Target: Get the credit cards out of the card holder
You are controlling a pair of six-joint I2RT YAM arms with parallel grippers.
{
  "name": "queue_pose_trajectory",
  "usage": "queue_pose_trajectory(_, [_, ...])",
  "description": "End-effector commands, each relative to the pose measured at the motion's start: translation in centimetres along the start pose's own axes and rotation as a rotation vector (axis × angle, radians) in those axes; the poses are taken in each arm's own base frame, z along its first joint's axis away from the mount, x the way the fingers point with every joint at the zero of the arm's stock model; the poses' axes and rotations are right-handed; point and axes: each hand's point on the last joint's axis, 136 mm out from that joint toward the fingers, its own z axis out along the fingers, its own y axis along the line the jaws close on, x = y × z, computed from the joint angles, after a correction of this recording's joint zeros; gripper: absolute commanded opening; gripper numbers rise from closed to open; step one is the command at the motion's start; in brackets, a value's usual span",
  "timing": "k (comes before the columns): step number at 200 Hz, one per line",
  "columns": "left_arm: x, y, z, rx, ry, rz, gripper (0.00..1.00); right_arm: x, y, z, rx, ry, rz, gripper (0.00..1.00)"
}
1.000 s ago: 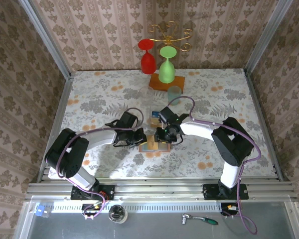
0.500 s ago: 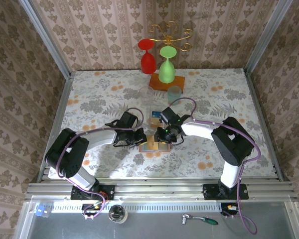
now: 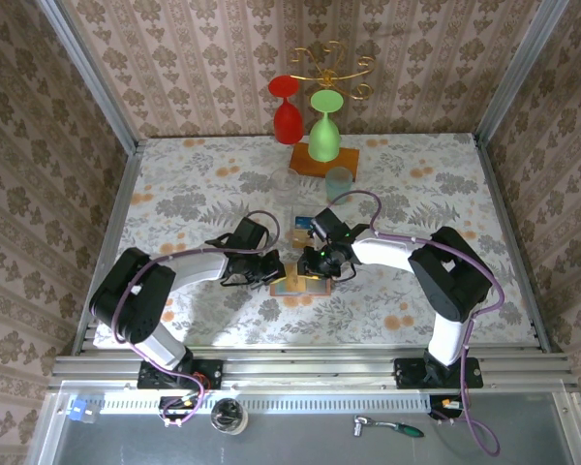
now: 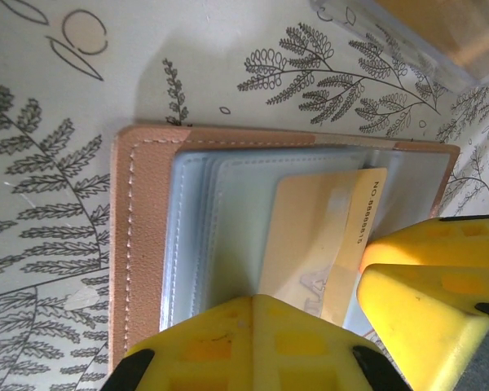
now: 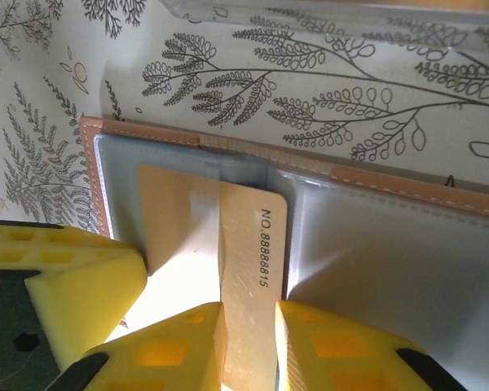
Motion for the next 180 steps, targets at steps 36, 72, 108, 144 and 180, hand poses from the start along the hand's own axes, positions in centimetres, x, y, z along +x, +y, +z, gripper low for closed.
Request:
queue_pose_trajectory(36, [0.7, 1.8, 0.8, -0.048, 0.023, -0.007, 0.0, 0.6, -1.3, 0.5, 0.027, 0.017, 0.028, 0.26])
queue_pose_trajectory(72, [0.7, 1.9, 0.8, -0.051, 0.024, -0.008, 0.0, 0.6, -0.7, 0.8, -0.016, 0.031, 0.037, 0.25])
queue_pose_trajectory(108, [0.7, 1.9, 0.8, -0.052, 0.024, -0.009, 0.0, 0.5, -0.1, 0.9, -0.061, 0.035, 0.052, 0.24])
queue_pose_trajectory(144, [0.7, 2.0, 0.9, -0.054, 0.025, -0.009, 0.0, 0.5, 0.0, 1.0, -0.086, 0.037, 0.066, 0.22])
queue_pose_trajectory(180, [0.7, 1.9, 0.8, -0.053, 0.025, -0.009, 0.0, 0.6, -0.1, 1.2, -0.107, 0.045, 0.081, 0.2])
